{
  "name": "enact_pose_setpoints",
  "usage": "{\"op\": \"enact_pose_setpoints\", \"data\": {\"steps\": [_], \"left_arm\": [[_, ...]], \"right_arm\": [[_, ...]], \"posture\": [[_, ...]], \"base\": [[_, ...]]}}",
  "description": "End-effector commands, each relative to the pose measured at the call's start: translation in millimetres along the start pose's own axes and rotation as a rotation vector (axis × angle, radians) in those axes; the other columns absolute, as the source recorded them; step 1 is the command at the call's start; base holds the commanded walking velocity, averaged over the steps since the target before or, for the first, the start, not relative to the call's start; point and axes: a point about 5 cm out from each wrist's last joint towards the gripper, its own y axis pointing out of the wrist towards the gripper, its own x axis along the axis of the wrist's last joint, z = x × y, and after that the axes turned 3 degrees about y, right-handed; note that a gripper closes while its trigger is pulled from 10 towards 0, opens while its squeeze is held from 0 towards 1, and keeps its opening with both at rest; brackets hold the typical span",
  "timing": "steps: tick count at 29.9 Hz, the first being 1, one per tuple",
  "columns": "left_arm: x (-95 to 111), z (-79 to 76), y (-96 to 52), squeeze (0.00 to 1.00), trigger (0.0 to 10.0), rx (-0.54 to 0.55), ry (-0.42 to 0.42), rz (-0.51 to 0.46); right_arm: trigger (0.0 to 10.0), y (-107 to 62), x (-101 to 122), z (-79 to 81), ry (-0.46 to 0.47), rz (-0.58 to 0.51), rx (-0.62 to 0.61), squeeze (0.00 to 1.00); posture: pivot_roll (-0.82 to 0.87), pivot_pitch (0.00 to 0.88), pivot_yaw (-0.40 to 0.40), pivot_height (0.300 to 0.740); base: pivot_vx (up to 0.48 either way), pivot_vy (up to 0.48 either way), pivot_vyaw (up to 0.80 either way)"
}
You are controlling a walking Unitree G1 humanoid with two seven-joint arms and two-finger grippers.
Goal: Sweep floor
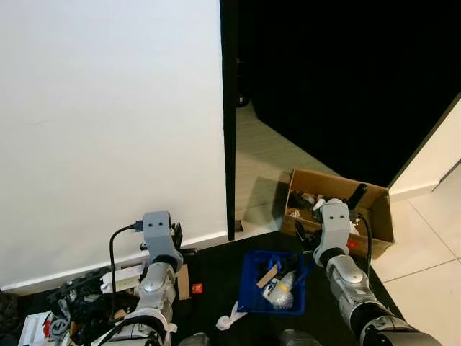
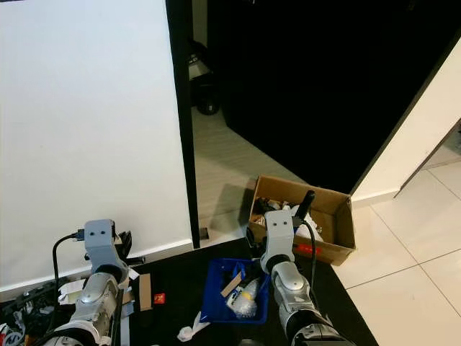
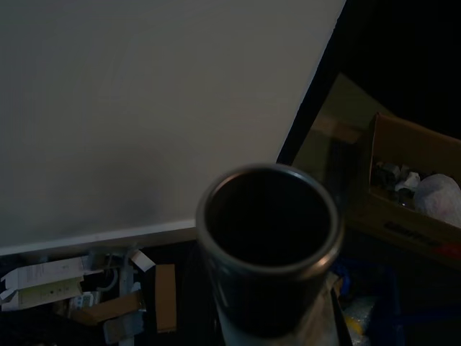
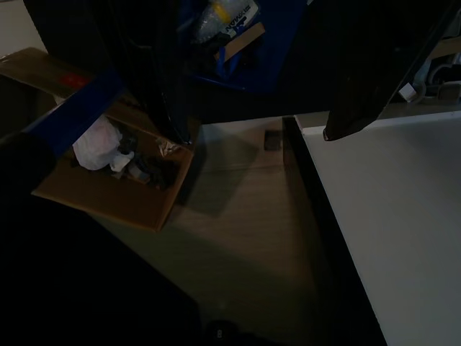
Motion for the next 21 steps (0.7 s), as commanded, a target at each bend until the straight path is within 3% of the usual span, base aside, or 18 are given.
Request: {"op": "enact_pose_setpoints", "data": {"steps": [1,21], "left_arm": [[-15.4,-3.2,-6.9,0.0,10.0,0.002,-0.003,0.074],[-14.2,-3.5,-4.6,0.0,10.0,0.001,-0.002,0.082]], "right_arm": [[10.0,-1.8,-5.2,-2.7,0.018,0.03,-0.019,0.0],[10.0,-0.1,-3.6,-3.2,0.02,0.033,-0.033,0.0]], "posture": [[-0.03,0.0,-0.012,0.74],[-0.04,0.0,-0.007,0.74]], "base": [[0.0,0.0,0.0],[0.0,0.0,0.0]]}}
